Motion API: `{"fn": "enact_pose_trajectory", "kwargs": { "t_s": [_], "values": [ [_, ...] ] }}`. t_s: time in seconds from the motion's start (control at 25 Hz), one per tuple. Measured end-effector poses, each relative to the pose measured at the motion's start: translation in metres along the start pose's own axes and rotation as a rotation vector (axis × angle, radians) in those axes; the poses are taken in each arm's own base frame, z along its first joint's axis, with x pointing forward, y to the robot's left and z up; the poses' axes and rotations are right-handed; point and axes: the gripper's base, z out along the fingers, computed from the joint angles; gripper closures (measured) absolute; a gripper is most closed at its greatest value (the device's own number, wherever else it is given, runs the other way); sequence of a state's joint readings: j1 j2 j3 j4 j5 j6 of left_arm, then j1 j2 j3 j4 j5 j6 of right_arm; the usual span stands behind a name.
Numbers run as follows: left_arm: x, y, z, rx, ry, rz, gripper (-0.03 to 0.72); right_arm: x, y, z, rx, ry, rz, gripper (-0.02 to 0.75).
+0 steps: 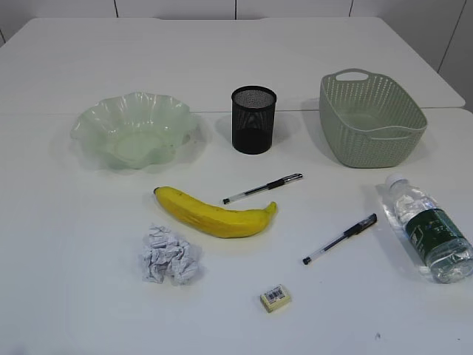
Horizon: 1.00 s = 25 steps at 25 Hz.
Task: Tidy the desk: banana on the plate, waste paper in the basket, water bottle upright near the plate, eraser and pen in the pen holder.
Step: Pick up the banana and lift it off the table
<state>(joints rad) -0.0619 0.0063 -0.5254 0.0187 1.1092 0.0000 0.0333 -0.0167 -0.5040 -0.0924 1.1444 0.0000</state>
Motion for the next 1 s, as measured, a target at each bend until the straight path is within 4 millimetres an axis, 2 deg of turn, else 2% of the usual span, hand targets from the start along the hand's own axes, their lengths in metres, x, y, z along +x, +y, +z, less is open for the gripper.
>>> {"fn": "enact_pose_trajectory", "kwargs": {
  "t_s": [1.0],
  "values": [
    [0.0, 0.0, 0.0, 0.0, 0.0, 0.0, 0.223, -0.0003, -0.0001, 0.0, 0.001, -0.003, 0.0, 0.149]
  ]
}}
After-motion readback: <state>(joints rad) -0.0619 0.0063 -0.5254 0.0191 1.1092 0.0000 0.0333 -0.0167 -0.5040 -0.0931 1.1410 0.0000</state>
